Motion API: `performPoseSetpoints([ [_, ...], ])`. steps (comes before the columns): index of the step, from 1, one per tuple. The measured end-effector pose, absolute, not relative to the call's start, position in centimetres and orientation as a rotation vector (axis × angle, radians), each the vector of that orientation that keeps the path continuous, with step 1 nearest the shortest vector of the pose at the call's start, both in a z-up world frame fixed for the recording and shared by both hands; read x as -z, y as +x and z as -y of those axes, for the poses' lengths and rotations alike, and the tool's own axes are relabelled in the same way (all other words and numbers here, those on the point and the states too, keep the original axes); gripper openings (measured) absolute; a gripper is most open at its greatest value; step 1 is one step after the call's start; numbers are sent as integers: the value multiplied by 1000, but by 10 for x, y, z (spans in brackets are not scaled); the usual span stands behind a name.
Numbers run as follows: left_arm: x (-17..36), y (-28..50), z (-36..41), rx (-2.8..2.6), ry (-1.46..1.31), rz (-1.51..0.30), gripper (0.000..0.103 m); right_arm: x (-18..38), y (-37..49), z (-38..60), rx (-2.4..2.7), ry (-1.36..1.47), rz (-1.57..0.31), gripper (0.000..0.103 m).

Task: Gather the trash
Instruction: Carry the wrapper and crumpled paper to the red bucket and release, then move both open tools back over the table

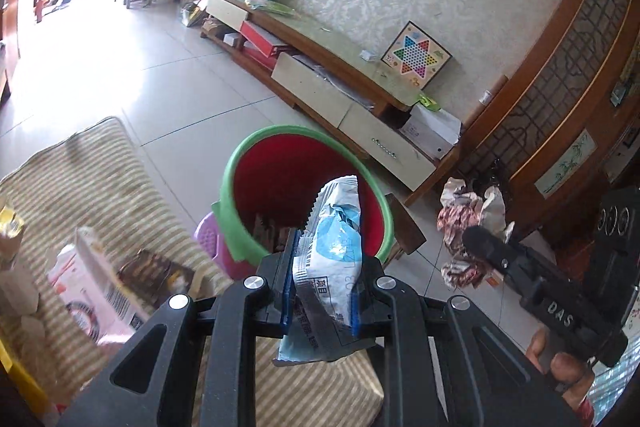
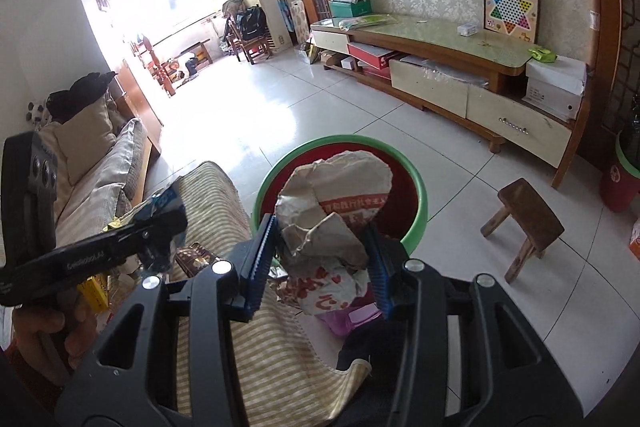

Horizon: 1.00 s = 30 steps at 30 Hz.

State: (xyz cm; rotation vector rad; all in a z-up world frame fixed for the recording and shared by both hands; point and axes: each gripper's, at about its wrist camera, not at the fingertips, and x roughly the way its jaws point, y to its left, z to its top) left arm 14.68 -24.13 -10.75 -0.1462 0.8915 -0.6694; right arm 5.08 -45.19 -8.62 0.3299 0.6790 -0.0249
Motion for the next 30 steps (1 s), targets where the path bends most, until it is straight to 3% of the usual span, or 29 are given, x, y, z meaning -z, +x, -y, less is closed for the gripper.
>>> performPoseSetpoints([
  [3,107,165,274,713,-127,-896,18,92,47,464,43,354,-683,42],
  [5,109,175,291,733,-129,-905,23,95,44,471,55,368,-686,42],
  [7,109,181,302,729,-136,-892,48,99,42,477,66,377,-687,42],
  [9,107,183,307,727,-148,-882,53,102,40,482,78,383,-688,42],
  [22,92,130,244,644,-189,-793,56,113,82,477,51,364,-694,42],
  [30,107,85,195,561,-190,-834,56,129,132,461,13,334,-744,42],
])
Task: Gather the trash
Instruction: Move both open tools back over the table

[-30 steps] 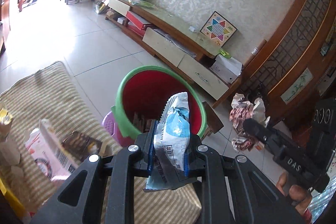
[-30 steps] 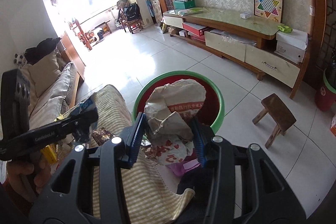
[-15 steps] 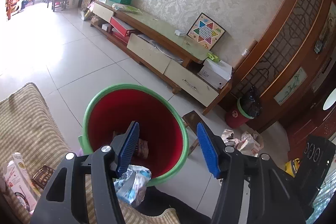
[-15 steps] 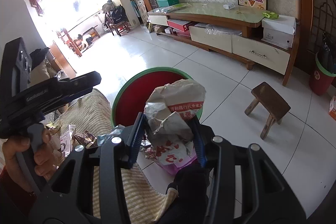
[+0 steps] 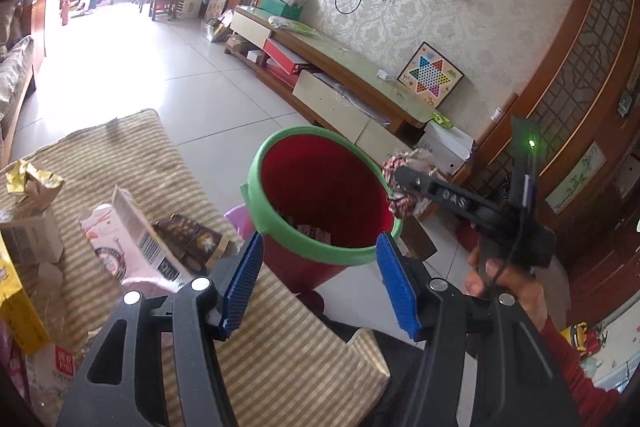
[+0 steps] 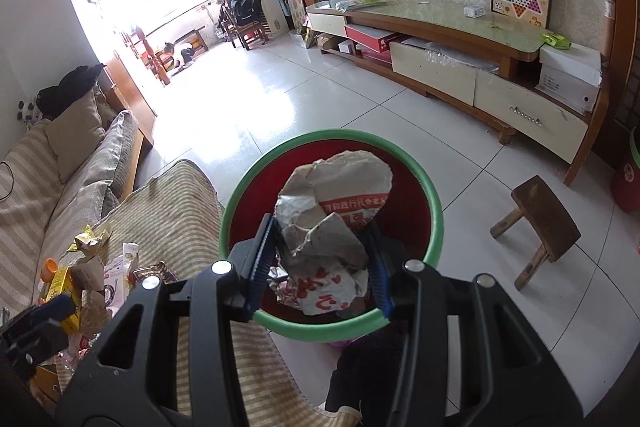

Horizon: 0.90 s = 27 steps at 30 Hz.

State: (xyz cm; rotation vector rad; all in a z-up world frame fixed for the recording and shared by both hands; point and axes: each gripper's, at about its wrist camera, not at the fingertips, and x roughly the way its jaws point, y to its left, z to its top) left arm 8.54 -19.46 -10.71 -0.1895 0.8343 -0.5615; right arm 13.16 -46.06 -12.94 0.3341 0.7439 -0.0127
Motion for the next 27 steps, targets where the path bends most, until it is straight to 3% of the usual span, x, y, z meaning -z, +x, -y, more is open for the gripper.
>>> performPoseSetpoints([
  [3,115,75,183,553,-204,-865,56,135,147,460,34,312,-745,50],
  [5,120,70,175,543,-215,-884,56,138,154,457,57,278,-754,81],
  [6,123,67,169,533,-221,-889,56,138,155,456,68,267,-752,85],
  [11,132,55,142,481,-264,-909,56,127,138,438,35,240,-722,90],
  [27,132,15,36,237,-290,-867,56,100,59,334,-132,110,-758,92],
])
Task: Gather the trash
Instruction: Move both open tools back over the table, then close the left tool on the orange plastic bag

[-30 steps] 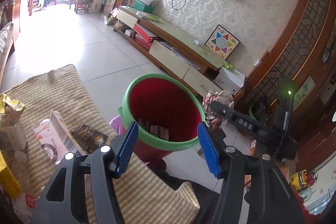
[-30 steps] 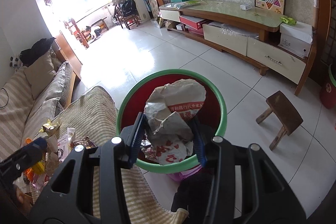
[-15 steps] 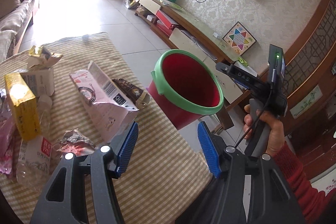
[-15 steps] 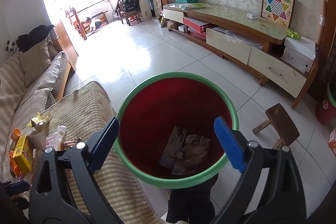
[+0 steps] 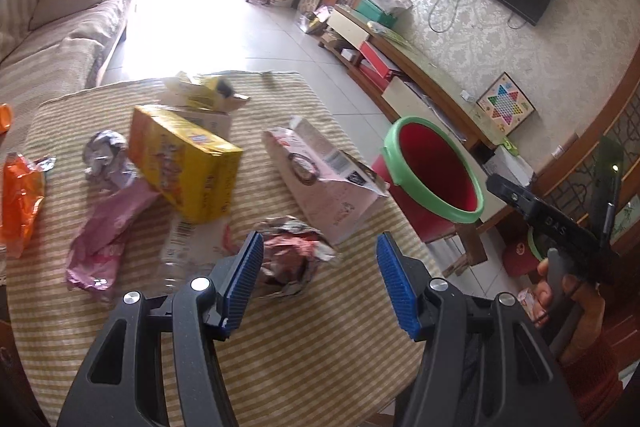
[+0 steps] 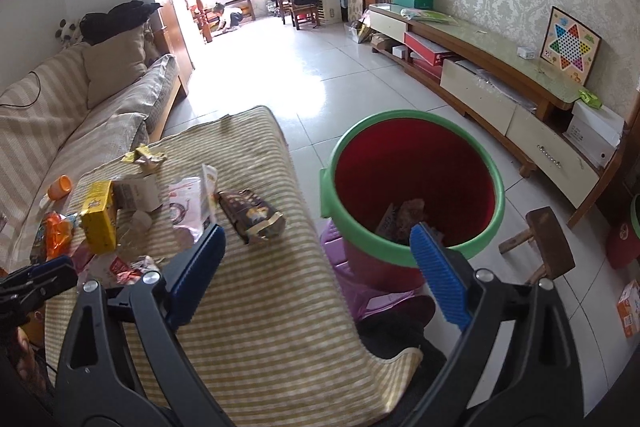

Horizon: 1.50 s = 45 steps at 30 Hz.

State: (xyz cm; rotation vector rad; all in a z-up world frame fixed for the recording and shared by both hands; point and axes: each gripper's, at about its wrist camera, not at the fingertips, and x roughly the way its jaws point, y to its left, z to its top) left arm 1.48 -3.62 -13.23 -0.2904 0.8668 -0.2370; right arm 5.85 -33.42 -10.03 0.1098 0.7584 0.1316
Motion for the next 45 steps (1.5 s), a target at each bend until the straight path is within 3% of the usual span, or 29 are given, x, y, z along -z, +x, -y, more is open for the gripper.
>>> performPoseSetpoints([
  [13,167,39,-163,-261,-384,-913,56,99,33,238,-291,91,-816,92],
  [19,204,59,-216,-328,-553,-983,56,93,26,214,-336,65,-823,92],
  [45,205,83,-226,-377,-581,-950,57,104,23,185,-421,30,-897,92],
])
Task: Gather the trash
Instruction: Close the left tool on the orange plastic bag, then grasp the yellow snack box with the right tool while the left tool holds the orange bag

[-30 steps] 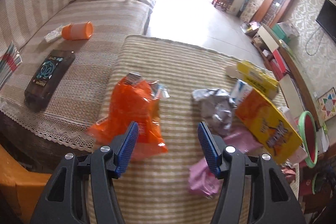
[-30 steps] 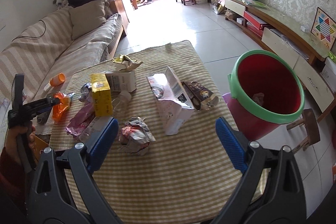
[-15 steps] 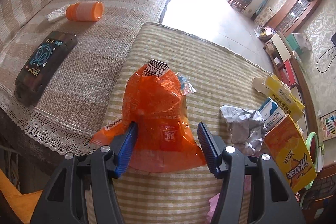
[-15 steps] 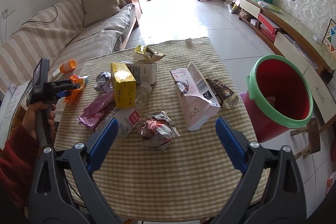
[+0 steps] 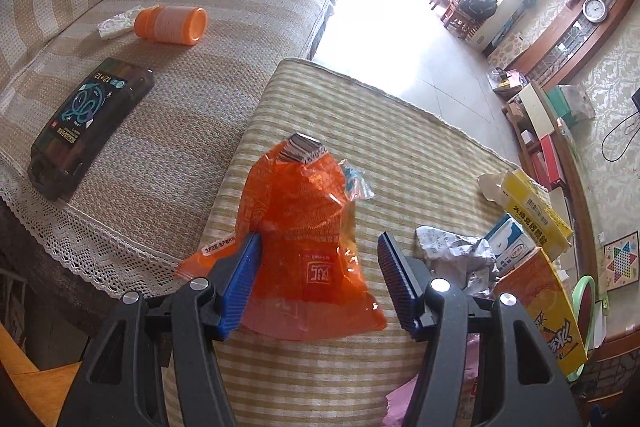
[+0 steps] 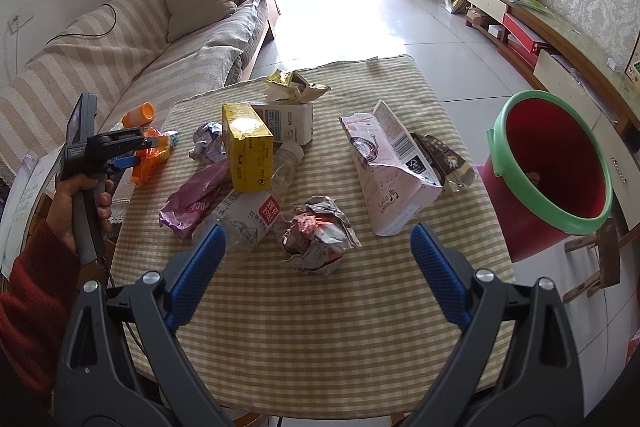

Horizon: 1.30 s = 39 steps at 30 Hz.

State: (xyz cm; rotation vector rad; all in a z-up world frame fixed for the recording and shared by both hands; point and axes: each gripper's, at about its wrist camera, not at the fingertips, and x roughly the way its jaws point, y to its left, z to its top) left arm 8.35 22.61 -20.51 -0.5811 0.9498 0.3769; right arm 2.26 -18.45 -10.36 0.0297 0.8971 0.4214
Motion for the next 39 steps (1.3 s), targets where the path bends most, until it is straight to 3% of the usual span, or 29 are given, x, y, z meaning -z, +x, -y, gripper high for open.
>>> performPoseSetpoints([
  [6,209,94,-231,-392,-570,-956,56,104,21,181,-432,25,-900,92],
  [9,209,93,-231,-391,-572,-947,39,104,21,179,-436,20,-900,92],
  [12,206,86,-226,-378,-552,-935,10,103,22,175,-446,7,-899,92],
  [24,199,15,-179,-247,-522,-957,7,81,106,108,-623,-76,-904,92],
  [27,199,1,-172,-232,-522,-968,7,90,139,84,-671,-98,-976,91],
  [29,197,-7,-168,-221,-526,-972,7,101,156,69,-701,-104,-1041,83],
  [36,200,-25,-155,-198,-484,-1004,8,133,180,41,-726,-151,-1165,71],
  [38,201,-25,-154,-197,-480,-1013,13,137,179,37,-740,-159,-1182,49],
  [39,201,-25,-154,-194,-481,-1012,13,139,178,36,-746,-163,-1189,44],
])
